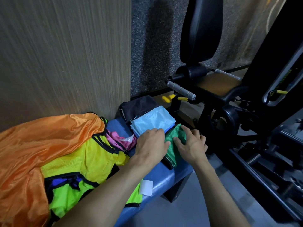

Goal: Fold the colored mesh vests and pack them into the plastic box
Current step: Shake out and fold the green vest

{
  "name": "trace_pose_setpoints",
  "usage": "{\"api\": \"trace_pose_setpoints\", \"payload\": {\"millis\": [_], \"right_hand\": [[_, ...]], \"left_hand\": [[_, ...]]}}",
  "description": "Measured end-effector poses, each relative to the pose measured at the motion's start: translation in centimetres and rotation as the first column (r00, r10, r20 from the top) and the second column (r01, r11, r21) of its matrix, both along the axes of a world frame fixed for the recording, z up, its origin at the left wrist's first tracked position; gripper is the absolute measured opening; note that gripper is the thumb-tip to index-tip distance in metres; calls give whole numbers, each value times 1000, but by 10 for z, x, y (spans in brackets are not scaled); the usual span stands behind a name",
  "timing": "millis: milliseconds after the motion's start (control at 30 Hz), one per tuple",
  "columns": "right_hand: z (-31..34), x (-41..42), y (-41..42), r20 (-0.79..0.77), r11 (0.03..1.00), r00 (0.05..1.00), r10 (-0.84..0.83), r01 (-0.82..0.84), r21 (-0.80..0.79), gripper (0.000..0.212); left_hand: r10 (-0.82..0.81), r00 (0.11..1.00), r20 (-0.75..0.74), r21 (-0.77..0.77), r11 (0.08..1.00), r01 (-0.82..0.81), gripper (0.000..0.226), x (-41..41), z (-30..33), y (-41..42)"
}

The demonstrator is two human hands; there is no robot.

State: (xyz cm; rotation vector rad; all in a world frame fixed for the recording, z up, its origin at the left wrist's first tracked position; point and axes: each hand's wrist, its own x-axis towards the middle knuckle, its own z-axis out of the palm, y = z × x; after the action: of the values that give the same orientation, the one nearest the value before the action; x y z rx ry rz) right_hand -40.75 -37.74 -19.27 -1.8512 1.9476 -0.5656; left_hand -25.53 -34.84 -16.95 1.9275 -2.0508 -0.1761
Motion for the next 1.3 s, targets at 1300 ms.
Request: {"api": "trace_pose_setpoints", "payload": {"millis": [1300], "right_hand": [[-13, 20, 18, -251, 975, 943, 220, -216, 44, 65]], "left_hand": [[-234, 913, 333, -91, 956, 278, 25, 17, -24, 18]]}}
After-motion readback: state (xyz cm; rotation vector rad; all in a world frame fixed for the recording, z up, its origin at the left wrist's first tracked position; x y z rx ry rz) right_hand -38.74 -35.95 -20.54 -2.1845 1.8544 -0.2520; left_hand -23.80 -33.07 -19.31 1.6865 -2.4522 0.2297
